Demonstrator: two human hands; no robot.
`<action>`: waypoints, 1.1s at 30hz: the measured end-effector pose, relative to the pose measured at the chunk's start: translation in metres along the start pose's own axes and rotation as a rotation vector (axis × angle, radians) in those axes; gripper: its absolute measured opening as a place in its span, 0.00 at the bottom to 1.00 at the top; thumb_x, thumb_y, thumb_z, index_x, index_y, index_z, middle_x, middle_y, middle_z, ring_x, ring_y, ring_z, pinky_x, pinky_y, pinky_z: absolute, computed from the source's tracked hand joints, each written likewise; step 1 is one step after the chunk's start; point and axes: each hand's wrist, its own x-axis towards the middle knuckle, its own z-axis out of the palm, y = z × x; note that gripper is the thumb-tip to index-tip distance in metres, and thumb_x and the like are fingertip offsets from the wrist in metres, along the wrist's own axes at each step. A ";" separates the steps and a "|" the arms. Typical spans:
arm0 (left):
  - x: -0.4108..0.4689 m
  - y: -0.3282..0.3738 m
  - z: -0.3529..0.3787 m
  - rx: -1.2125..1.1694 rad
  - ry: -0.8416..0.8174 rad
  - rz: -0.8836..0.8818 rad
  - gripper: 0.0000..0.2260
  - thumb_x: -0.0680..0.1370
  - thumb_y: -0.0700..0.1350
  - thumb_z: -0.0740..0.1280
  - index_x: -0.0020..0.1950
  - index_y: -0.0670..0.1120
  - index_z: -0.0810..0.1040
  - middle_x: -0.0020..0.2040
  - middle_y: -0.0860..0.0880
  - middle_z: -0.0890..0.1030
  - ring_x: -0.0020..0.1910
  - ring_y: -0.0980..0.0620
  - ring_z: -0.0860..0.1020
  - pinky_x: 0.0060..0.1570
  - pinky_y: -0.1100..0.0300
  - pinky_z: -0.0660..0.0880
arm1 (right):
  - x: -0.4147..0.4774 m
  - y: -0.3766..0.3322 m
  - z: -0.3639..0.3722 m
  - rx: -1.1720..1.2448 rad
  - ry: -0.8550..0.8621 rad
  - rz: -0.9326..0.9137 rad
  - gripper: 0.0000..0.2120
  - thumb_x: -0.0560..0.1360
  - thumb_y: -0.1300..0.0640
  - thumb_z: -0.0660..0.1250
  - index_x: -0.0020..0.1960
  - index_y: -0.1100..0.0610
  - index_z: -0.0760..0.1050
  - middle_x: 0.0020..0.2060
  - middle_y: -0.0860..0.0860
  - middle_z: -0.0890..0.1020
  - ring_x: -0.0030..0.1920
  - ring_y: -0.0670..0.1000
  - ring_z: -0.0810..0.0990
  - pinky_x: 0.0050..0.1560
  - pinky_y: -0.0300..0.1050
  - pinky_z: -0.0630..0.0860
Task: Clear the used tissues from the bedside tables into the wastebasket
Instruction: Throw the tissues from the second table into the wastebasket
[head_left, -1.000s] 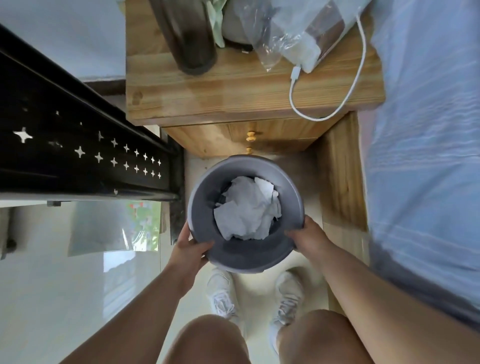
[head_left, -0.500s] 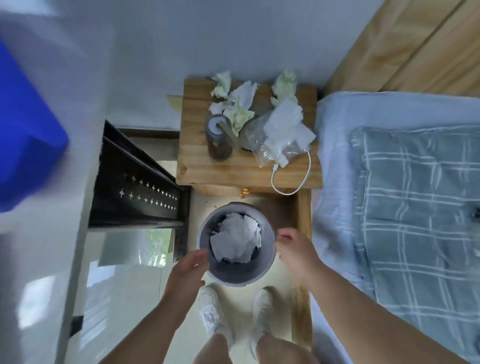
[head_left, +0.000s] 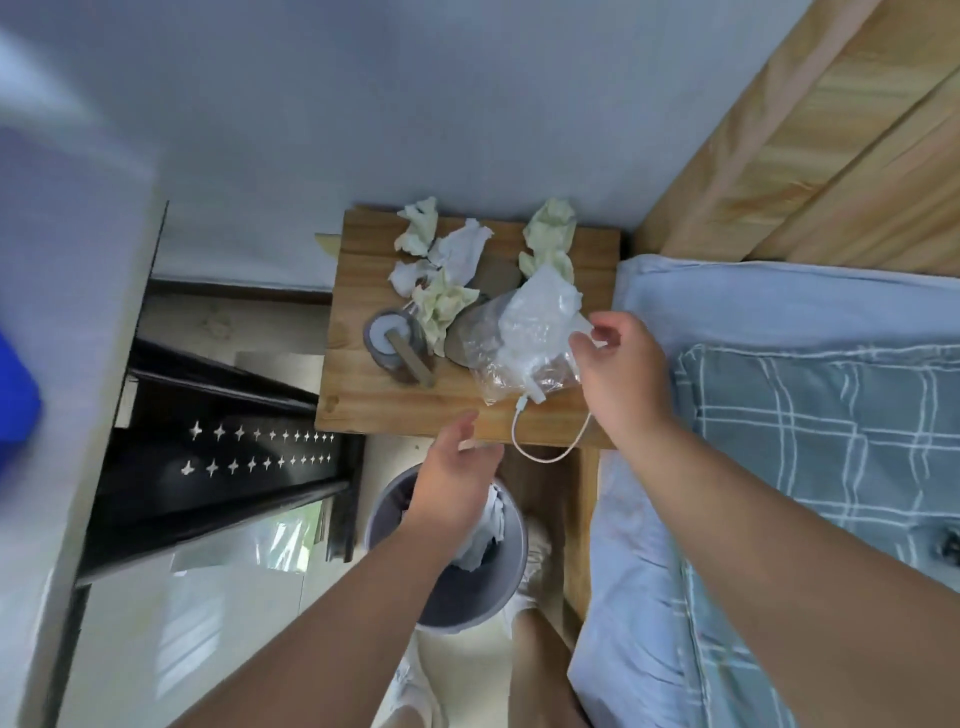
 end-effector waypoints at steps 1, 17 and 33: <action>0.011 0.007 0.007 -0.010 0.033 -0.028 0.25 0.83 0.50 0.70 0.80 0.55 0.69 0.70 0.54 0.76 0.58 0.58 0.80 0.63 0.58 0.75 | 0.009 0.002 0.001 -0.013 0.002 0.011 0.18 0.78 0.50 0.71 0.67 0.54 0.77 0.59 0.50 0.82 0.49 0.47 0.80 0.45 0.32 0.70; 0.065 0.006 0.018 -0.433 0.211 -0.243 0.04 0.83 0.46 0.72 0.56 0.50 0.85 0.35 0.50 0.79 0.30 0.55 0.79 0.40 0.61 0.84 | 0.048 0.011 0.021 -0.040 -0.097 0.096 0.24 0.81 0.44 0.63 0.73 0.54 0.72 0.63 0.51 0.82 0.62 0.54 0.80 0.61 0.53 0.77; -0.014 -0.077 -0.045 -0.319 0.143 -0.321 0.06 0.81 0.48 0.73 0.47 0.57 0.89 0.32 0.53 0.83 0.34 0.57 0.84 0.37 0.60 0.83 | 0.079 0.017 0.062 -0.277 -0.032 -0.202 0.19 0.82 0.56 0.66 0.72 0.54 0.76 0.68 0.55 0.78 0.65 0.57 0.79 0.53 0.42 0.70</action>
